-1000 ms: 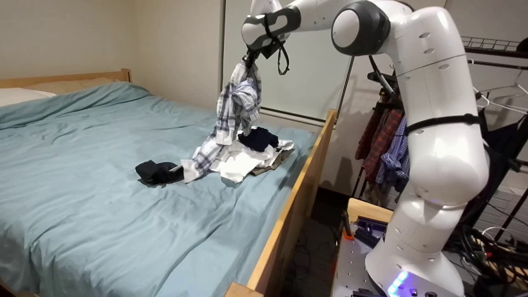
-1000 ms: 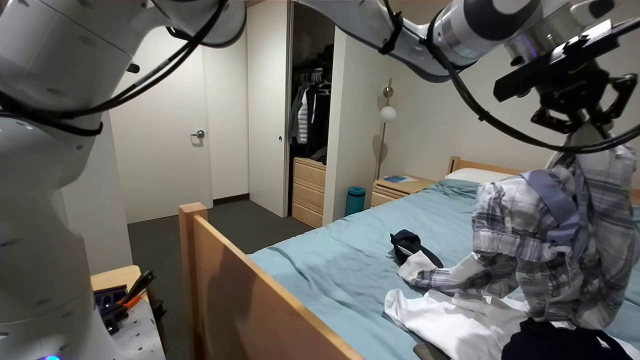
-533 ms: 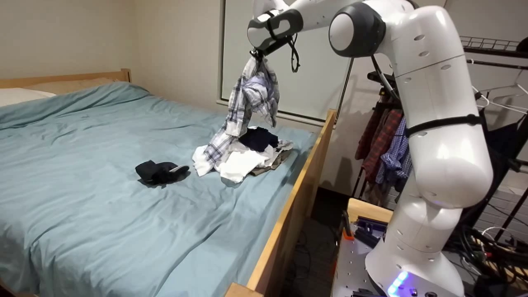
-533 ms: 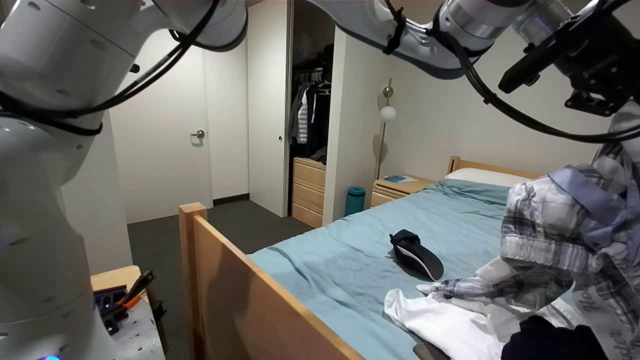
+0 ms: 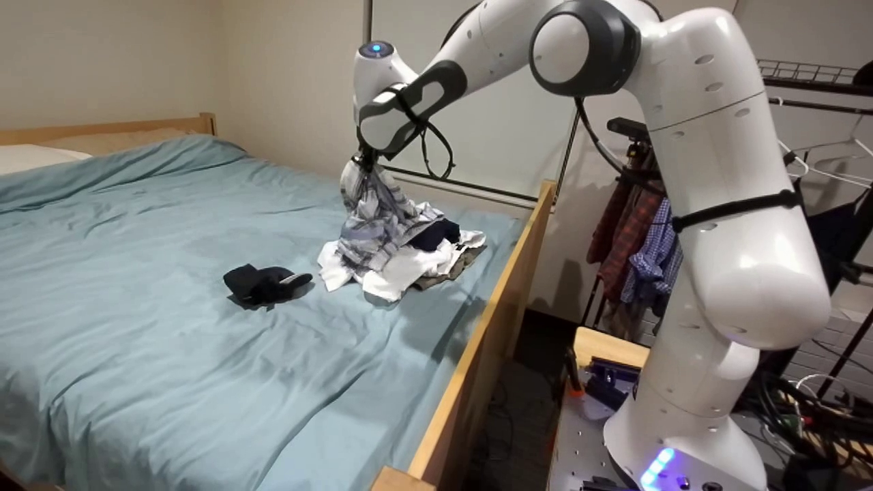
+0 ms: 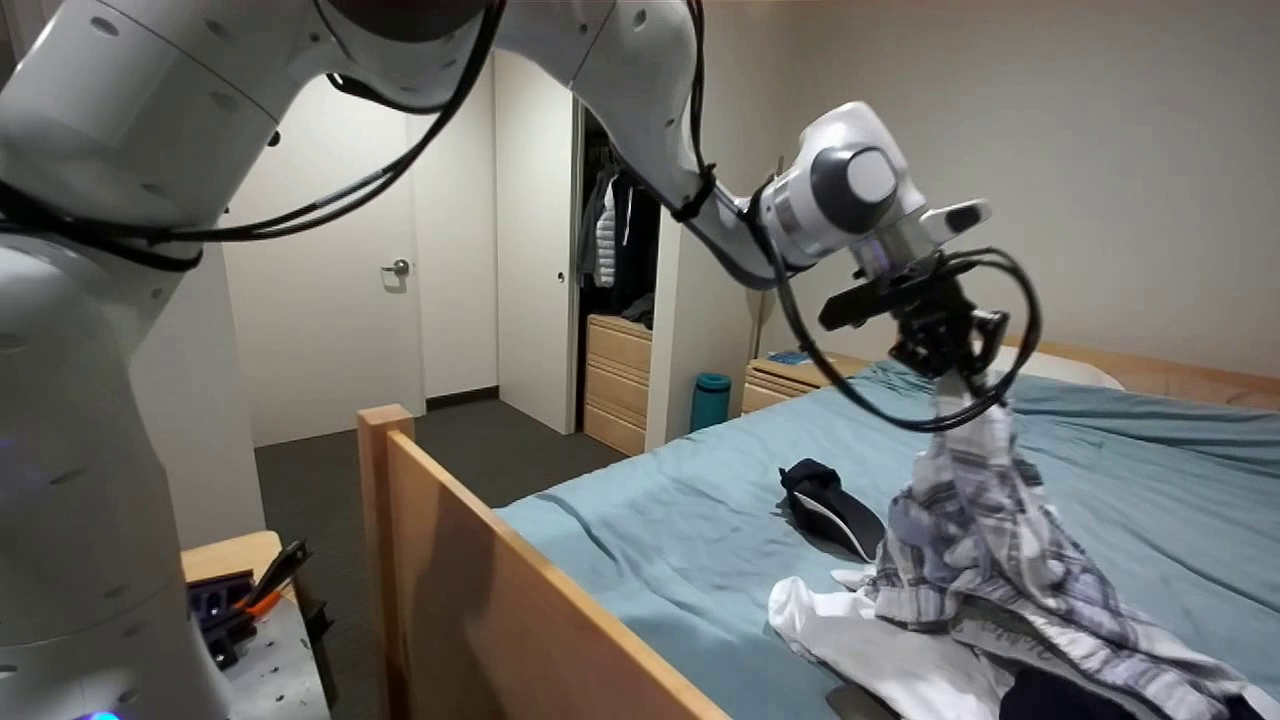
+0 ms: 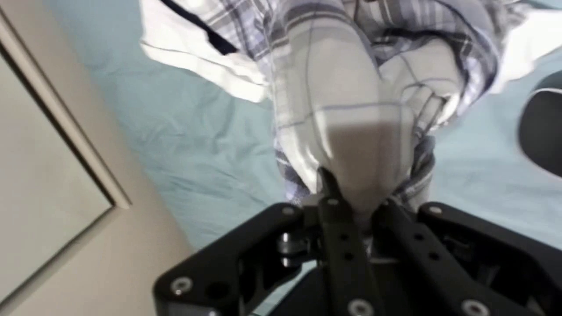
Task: Put the checked object on top of the white cloth
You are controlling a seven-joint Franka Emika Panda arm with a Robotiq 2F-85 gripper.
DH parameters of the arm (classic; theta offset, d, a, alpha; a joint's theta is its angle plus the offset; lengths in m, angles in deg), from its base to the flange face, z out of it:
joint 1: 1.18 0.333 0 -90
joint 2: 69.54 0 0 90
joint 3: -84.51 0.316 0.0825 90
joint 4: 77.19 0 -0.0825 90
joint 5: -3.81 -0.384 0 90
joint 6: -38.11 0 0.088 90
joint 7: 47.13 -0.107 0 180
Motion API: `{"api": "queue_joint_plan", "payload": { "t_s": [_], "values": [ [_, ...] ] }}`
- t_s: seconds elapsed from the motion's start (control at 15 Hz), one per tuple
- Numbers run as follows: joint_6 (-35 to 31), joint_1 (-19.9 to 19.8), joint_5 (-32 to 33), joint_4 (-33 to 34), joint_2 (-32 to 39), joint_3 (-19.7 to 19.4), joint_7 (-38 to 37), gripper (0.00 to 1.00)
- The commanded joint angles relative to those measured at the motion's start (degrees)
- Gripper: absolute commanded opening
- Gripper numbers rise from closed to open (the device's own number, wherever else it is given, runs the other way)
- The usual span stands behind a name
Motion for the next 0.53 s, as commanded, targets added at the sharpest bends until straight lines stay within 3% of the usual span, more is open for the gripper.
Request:
{"api": "queue_joint_plan", "payload": {
  "t_s": [0.0, 0.07, 0.2, 0.47],
  "values": [
    [-8.63, 0.77, -1.11, -9.0, 0.44, 6.03, 2.93, 0.02],
    [-10.99, 1.26, -1.44, -11.08, 1.32, 7.73, 3.39, 0.02],
    [-15.43, 2.31, -2.0, -14.5, 3.82, 10.86, 4.68, 0.34],
    [-18.71, -0.83, -5.7, -17.54, 7.22, 19.94, 14.58, 0.59]
  ]
}}
